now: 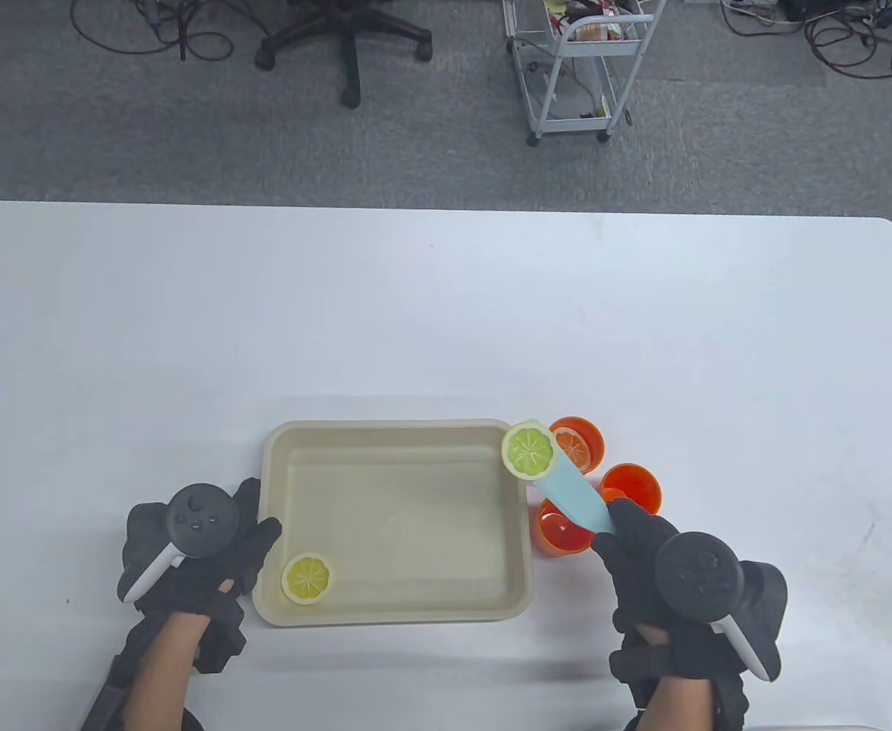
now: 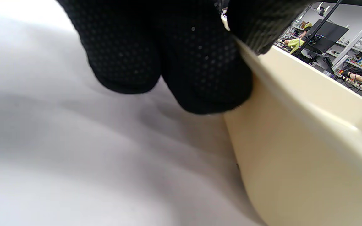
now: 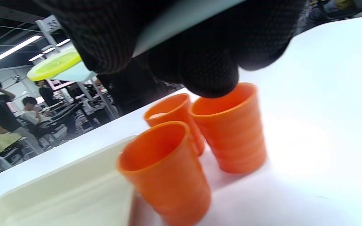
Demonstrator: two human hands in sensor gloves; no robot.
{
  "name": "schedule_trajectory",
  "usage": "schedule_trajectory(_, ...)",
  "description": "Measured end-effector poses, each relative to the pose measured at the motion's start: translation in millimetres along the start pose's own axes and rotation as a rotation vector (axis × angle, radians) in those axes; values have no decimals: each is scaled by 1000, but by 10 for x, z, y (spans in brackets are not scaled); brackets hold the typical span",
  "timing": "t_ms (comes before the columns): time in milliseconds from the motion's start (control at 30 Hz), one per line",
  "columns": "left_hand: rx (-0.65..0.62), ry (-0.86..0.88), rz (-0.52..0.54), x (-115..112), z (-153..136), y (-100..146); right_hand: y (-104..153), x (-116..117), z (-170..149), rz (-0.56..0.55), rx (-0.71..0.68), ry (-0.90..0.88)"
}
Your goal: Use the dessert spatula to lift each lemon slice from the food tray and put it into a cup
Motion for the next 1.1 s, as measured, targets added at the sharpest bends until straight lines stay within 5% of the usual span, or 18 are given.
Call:
schedule_trajectory(333,-1,1,-3,-1,-3,-1,-23,142,-556,136,197,-102)
schedule_trajectory(1100,0,11,-5,-1,-18,-6,50,164,-733,171,336,-97)
Point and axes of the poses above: the tracker on the back of each hand, its own z axis roughly to the thumb side, its own y axis roughly from the fingertips to the wrist, x = y × z, the point moved 2 cm from there along -y, roughly from the wrist to the fingertips, and after that the axes turned 11 degrees about y, right-handed, at the moved point
